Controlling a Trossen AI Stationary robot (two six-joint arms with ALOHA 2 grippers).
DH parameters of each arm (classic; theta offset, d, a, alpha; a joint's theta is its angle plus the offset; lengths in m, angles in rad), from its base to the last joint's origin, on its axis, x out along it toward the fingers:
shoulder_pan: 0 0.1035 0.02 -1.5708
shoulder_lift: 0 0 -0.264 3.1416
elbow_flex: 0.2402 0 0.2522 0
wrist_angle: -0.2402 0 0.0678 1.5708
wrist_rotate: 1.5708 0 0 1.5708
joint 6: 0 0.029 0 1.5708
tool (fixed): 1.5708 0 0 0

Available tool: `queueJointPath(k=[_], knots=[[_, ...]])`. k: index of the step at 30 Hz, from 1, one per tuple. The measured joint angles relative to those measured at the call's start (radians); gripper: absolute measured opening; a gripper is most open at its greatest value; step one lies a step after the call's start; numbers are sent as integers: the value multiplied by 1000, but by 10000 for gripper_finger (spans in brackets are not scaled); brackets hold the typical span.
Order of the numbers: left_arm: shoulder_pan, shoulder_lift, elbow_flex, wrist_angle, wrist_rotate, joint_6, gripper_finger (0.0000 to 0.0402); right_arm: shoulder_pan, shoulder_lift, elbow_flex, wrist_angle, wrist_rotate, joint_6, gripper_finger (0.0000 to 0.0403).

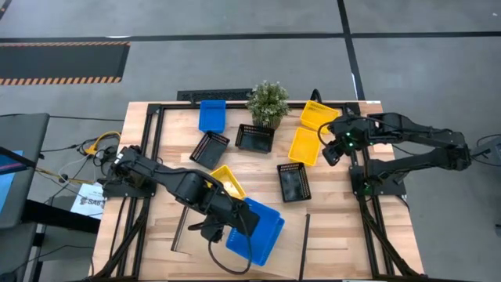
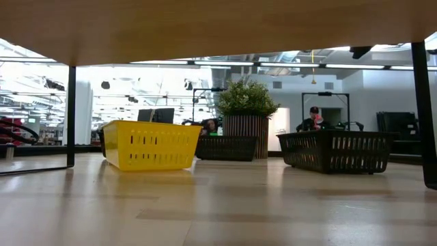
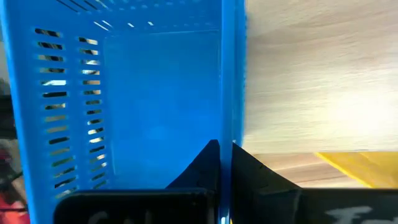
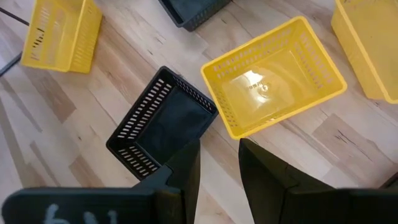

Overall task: Stack baskets on shelf by color
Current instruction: Stack the bottom blue bin on top of the blue bin on the shelf

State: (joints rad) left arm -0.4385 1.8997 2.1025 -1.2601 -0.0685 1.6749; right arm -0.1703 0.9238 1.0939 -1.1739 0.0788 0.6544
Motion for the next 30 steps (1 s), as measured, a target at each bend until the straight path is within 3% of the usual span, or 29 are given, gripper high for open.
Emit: queueJointPath(k=[10, 21, 30], knots=[[4, 0, 0, 3, 77, -96, 0, 0, -2, 0, 0, -1, 0, 134], [12, 0, -3, -5, 71, -54, 3, 0, -2, 0, 0, -1, 0, 134], [25, 0, -15, -2, 65, -11, 71, 0, -2, 0, -1, -2, 0, 134]])
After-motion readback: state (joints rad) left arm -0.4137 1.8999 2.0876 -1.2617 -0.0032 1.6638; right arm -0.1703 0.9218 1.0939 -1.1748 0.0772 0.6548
